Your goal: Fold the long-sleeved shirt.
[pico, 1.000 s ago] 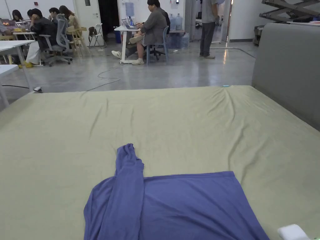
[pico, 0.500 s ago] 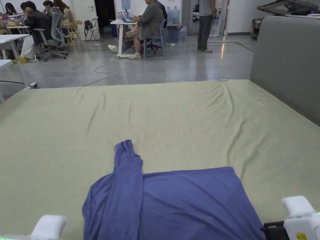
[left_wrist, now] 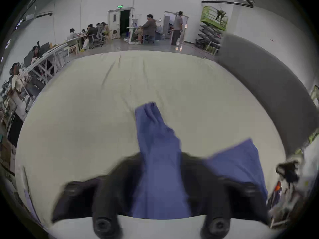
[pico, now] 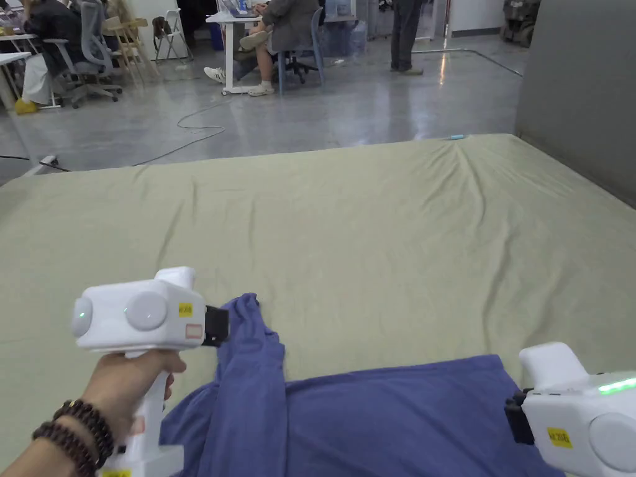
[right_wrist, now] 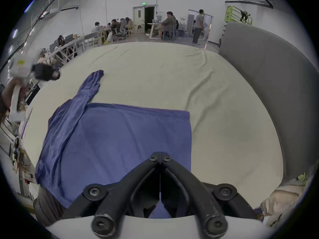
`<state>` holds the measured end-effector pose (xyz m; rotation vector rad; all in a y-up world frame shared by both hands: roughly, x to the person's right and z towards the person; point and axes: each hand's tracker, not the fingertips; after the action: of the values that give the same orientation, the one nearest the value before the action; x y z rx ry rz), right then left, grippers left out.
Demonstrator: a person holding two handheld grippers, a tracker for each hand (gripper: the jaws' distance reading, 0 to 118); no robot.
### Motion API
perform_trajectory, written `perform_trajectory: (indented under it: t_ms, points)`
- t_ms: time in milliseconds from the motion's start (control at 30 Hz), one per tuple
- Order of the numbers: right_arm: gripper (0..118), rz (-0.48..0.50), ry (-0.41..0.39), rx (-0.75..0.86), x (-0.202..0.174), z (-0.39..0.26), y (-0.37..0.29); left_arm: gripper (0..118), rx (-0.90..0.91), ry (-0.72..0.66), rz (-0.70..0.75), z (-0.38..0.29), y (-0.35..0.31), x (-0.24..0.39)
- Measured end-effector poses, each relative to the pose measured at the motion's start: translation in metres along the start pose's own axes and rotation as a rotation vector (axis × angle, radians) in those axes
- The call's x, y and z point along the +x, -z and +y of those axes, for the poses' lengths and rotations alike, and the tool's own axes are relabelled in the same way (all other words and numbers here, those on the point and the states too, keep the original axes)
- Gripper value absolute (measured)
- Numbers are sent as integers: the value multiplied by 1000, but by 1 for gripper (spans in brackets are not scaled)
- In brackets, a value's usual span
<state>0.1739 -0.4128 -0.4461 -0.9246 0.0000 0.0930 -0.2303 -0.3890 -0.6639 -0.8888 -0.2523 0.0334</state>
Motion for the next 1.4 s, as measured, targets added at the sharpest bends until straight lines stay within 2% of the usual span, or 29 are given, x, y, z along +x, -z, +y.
perform_trajectory:
  t_ms: [33, 67, 167, 300, 433, 467, 500, 567, 600, 633, 700, 800, 1000, 1133, 1233, 1400]
  points:
    - [0, -1, -4, -8, -2, 5, 11, 85, -6, -18, 49, 17, 28, -3]
    - [0, 8, -13, -17, -3, 9, 19, 101, -5, -31, 73, 30, 49, -8]
    - [0, 42, -13, -43, -7, 16, 42, 103, 14, -96, 98, 66, 106, -20]
    - [0, 55, -24, -71, -9, 14, 65, 103, -25, -111, 135, 90, 168, -32]
    - [0, 57, -26, -110, -8, 9, 82, 102, -101, -123, 87, 94, 201, -32]
    - [0, 58, -28, -120, -8, 9, 86, 98, -103, -119, 94, 90, 205, -30]
    - [0, 58, -33, -128, -8, 8, 89, 77, -120, -115, 99, 87, 208, -28]
    - [0, 48, -42, -135, -8, 7, 92, 10, -200, -104, 99, 78, 213, -24]
    - [0, 44, -45, -136, -9, 7, 91, 6, -195, -101, 94, 75, 213, -22]
    - [0, 37, -47, -134, -9, 7, 90, 6, -151, -108, 50, 72, 205, -20]
    - [0, 31, -46, -129, -9, 6, 86, 6, -120, -90, 118, 76, 192, -11]
    - [0, 33, -45, -113, -11, 4, 70, 6, -79, -72, 75, 86, 161, -12]
    - [0, 35, -60, -48, -12, -3, 27, 5, 47, 58, 52, 66, 34, 14]
    - [0, 41, -63, -22, -12, -12, 4, 6, 59, 63, 44, 10, -29, 33]
    - [0, 43, -72, -2, -14, -20, -9, 6, 27, 31, 22, -38, -36, 37]
    - [0, 48, -68, 7, -13, -35, -23, 6, -104, -35, 92, -124, -19, 43]
